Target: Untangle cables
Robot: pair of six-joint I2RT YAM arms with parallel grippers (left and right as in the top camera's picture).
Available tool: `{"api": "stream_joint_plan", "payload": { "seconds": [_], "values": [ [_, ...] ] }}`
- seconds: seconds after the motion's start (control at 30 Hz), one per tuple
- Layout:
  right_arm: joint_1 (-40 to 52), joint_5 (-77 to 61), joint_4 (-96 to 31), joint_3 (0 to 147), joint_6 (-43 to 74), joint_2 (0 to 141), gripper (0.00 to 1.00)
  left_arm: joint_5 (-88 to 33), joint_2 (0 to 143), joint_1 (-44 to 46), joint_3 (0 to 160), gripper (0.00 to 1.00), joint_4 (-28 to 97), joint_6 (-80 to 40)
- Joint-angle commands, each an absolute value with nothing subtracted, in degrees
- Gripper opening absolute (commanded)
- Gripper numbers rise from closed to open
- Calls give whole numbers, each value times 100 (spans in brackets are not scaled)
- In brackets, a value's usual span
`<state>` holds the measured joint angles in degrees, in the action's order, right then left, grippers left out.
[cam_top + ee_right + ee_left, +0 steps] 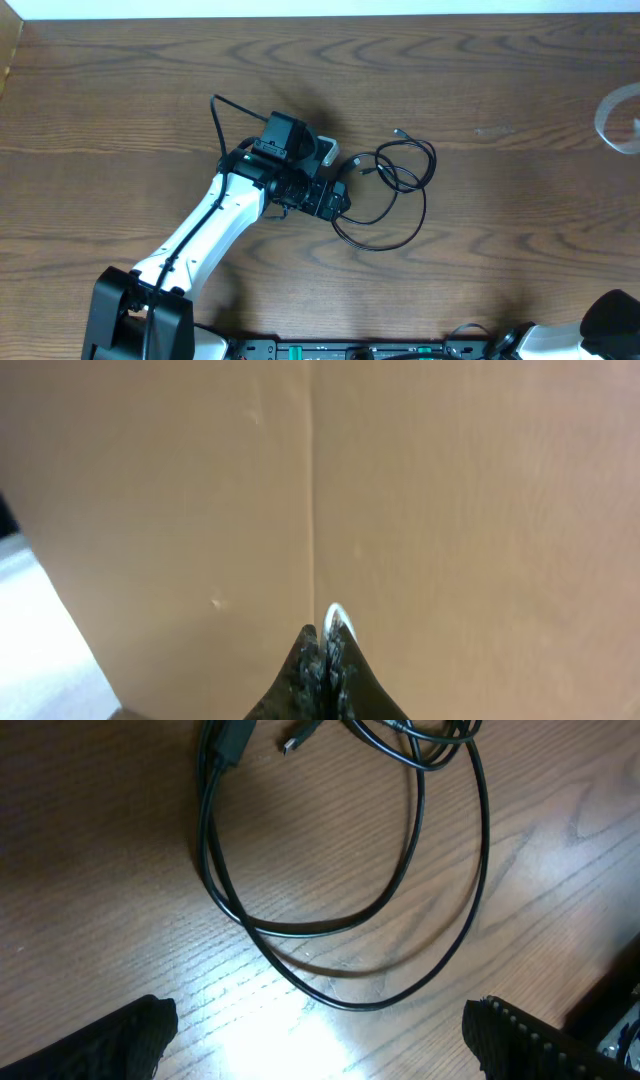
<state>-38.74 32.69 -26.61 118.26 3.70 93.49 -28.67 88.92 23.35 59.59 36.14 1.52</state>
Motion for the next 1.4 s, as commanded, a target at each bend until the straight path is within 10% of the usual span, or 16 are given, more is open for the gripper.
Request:
{"api": "stream_joint_plan", "payload": {
  "seconds": [0.0, 1.0, 1.13, 1.37],
  "values": [
    [-4014, 2547, -2764, 11751, 1070, 9258, 1, -2961, 8886, 2322, 6012, 96, 3645, 145],
    [-4125, 1417, -4147, 11389, 1682, 10879, 2, -2961, 8886, 2322, 6012, 96, 3684, 143],
    [-4180, 1420, -4783, 11389, 1734, 11542, 94, -2958, 8886, 2322, 6012, 96, 3684, 143],
    [-4180, 1203, -5837, 11389, 1798, 12525, 99, -2961, 8886, 2322, 6012, 96, 3684, 143]
  ]
}}
